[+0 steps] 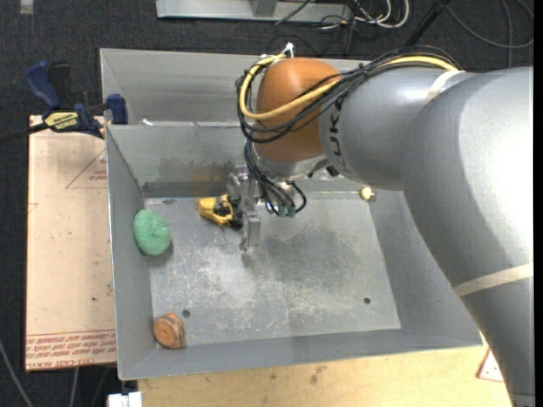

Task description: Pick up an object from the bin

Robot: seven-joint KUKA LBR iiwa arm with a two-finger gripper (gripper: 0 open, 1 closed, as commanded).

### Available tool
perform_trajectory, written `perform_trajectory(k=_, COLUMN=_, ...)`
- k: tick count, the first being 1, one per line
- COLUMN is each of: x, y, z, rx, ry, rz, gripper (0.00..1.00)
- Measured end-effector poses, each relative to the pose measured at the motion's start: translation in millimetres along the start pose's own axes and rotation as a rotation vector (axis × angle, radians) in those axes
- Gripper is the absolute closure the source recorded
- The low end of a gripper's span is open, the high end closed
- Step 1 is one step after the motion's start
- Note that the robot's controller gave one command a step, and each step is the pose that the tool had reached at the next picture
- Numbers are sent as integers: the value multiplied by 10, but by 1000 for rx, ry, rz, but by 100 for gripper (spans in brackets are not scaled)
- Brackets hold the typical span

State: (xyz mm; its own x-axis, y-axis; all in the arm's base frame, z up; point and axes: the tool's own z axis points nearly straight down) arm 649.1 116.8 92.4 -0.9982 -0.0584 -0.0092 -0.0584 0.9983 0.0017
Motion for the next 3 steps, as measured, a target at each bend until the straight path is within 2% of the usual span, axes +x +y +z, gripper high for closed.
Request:
perform_trajectory(k=1, x=-66, y=92, z=68, rx=-4, ry=-13, rz=100, gripper=100)
perform_trajectory(k=2, x=-66, y=92, z=68, rx=-4, ry=-13, rz=100, gripper=100)
perform_trajectory(k=3, x=47, y=58, z=-353, rx=1, ry=8, rz=95, gripper=100)
